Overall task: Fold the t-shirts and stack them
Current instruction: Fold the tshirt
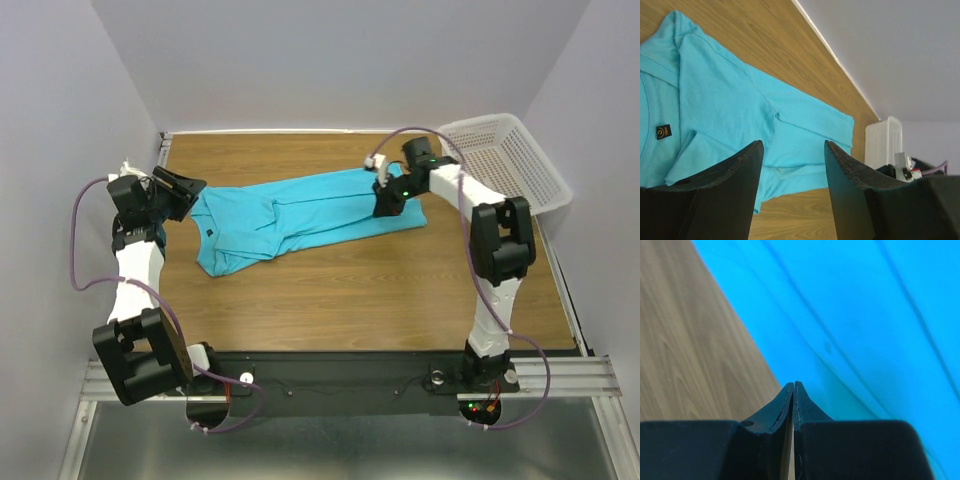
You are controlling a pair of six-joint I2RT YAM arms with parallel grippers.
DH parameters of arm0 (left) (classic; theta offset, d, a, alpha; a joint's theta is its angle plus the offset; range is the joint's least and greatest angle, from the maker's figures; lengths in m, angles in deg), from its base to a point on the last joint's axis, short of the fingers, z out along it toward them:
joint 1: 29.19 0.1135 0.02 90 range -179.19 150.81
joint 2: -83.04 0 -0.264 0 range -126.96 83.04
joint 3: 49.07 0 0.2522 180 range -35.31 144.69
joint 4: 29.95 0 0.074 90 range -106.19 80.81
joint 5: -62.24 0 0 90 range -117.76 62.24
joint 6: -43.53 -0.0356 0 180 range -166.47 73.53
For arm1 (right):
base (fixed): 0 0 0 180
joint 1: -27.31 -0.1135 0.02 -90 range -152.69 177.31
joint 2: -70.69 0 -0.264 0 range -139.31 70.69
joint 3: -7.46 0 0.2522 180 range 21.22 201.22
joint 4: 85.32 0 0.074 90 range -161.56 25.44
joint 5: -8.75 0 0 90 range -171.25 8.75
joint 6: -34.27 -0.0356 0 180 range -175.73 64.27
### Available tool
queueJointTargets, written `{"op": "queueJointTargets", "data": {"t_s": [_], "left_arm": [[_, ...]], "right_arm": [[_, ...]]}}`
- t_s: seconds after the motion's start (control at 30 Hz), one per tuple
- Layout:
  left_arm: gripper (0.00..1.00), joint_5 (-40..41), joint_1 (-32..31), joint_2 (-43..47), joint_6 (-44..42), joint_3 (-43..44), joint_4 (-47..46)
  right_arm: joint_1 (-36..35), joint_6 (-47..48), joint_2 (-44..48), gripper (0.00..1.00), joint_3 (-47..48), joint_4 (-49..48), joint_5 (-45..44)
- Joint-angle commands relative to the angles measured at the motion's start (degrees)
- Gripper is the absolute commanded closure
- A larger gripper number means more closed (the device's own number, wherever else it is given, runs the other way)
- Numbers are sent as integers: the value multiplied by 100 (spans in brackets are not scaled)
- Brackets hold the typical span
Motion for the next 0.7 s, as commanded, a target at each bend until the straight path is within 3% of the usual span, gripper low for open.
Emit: {"op": "queueJointTargets", "data": {"t_s": [0.0, 0.23, 0.67], "left_arm": [[37, -518, 11, 292, -828, -110, 13], [36, -255, 11, 784, -1276, -181, 664], [36, -237, 20, 1189, -1321, -286, 910]], "right_arm": [[-512, -45, -271, 92, 155, 11, -99], [-1040, -168, -658, 92, 480, -68, -521], [-1146, -502, -1203, 92, 1156, -147, -812]]}}
